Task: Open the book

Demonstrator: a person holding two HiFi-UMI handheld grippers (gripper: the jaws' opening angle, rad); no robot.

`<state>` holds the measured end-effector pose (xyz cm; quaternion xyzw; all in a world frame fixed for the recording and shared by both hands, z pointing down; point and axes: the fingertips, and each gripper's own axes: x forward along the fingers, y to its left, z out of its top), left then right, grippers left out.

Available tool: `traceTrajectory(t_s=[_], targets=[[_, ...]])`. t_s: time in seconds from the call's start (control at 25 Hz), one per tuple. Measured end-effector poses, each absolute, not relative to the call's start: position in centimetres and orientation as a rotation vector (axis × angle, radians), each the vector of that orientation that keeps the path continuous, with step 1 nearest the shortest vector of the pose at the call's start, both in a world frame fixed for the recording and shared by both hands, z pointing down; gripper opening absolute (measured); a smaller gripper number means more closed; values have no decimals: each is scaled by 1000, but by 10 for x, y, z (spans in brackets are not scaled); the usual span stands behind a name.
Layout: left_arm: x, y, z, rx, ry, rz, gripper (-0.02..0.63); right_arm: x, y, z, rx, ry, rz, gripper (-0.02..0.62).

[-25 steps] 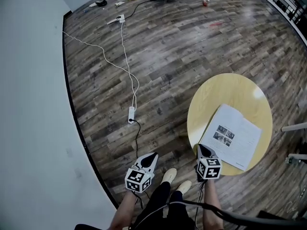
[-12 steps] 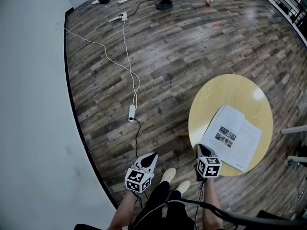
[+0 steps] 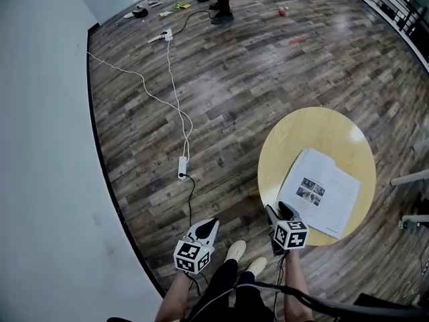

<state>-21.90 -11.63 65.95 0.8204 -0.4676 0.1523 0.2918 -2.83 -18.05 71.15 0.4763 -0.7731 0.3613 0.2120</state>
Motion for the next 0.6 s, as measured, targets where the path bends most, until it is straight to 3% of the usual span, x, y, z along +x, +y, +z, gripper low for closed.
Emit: traceTrajectory(t_s=[0.36, 0.44, 0.6], targets=[[-207, -116, 637, 2235, -1239, 389, -2, -16, -174, 673, 1373, -2193, 961, 182], [-200, -116, 631, 2254, -1231, 385, -2, -7, -171, 663, 1419, -2184, 889, 11], [-182, -113, 620, 2300, -1207, 376, -2, 5, -160, 647, 1447, -2203, 846, 3]])
